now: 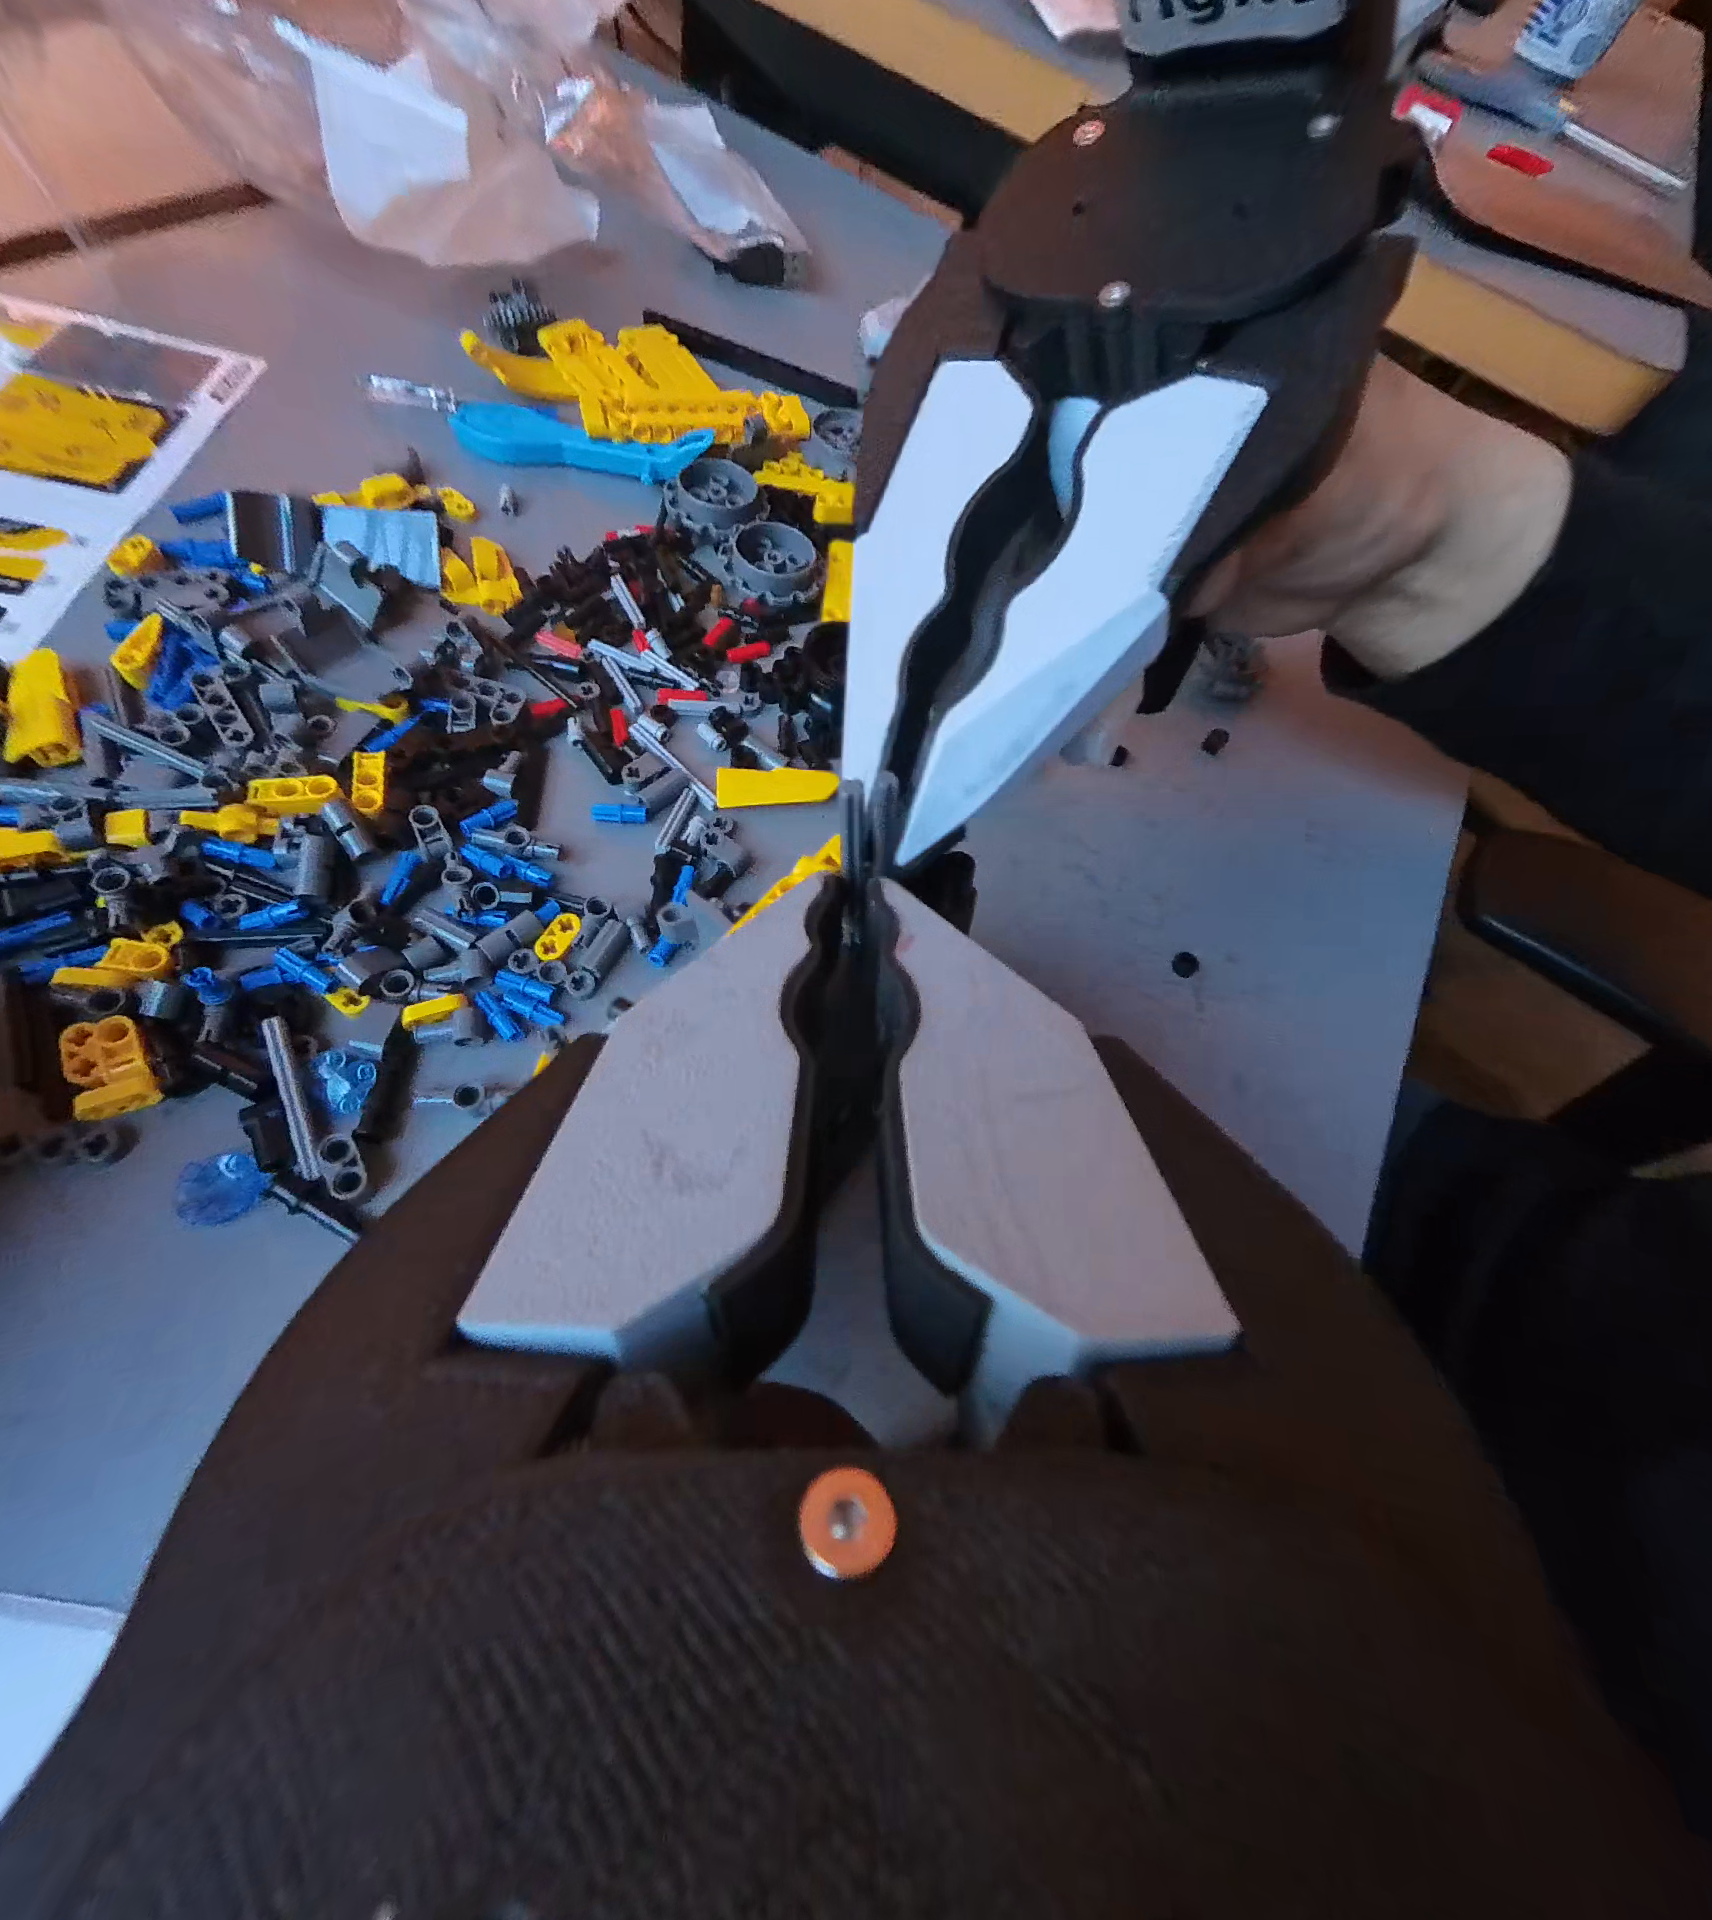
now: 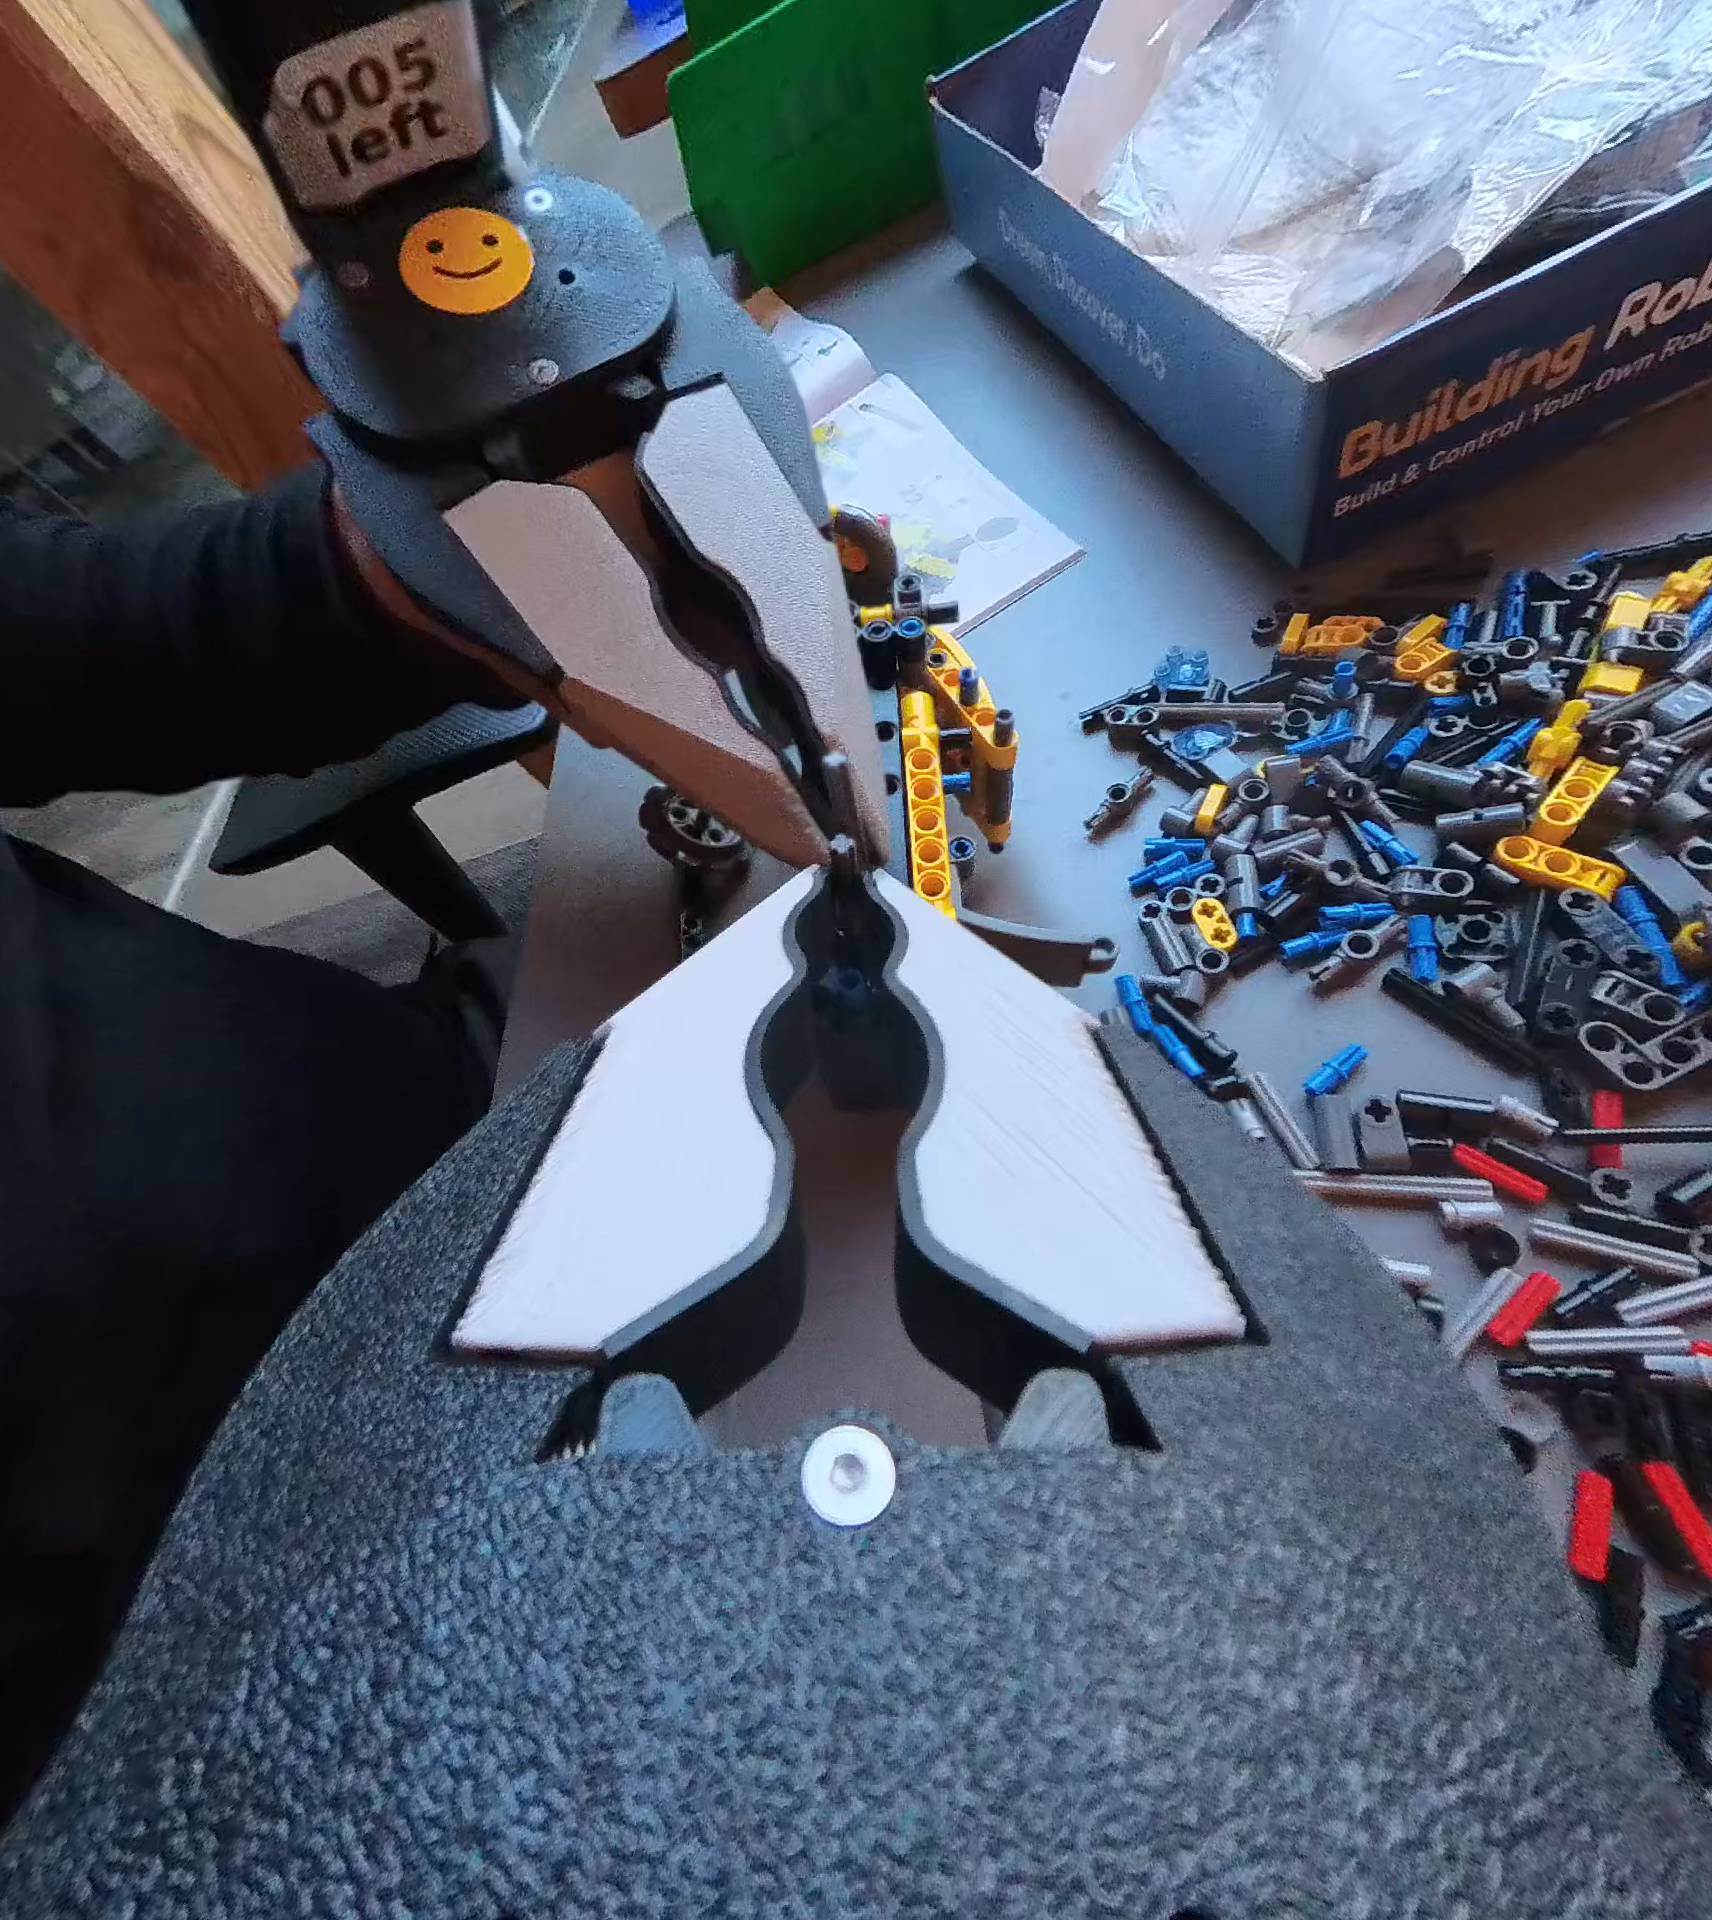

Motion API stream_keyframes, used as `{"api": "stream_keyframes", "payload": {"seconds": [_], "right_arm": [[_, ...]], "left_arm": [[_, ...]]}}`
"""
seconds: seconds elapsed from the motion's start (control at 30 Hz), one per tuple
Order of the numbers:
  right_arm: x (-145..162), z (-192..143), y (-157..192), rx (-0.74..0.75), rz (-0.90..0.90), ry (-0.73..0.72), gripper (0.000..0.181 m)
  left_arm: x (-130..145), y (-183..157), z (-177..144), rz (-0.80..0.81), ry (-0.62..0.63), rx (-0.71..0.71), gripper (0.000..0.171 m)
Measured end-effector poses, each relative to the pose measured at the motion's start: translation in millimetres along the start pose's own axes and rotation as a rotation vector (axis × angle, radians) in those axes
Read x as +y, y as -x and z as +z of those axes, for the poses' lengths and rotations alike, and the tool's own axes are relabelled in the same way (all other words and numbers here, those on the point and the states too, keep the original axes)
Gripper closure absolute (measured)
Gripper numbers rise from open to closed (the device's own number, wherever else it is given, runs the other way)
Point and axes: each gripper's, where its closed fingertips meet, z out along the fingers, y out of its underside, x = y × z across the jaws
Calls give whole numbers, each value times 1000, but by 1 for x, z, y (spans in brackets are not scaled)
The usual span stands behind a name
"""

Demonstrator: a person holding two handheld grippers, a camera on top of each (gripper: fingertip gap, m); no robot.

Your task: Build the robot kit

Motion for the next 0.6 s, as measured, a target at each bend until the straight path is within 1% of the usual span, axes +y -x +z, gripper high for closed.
{"api": "stream_keyframes", "payload": {"seconds": [0.2,0.4,0.6], "right_arm": [[-2,-1,-4,5,-7,-9,176],[-1,-1,-2,15,-38,-1,176],[-1,0,-1,29,-53,12,176]], "left_arm": [[-2,4,5,-86,103,78,171],[-1,0,3,-117,186,145,171],[0,-2,1,-139,213,183,171]]}}
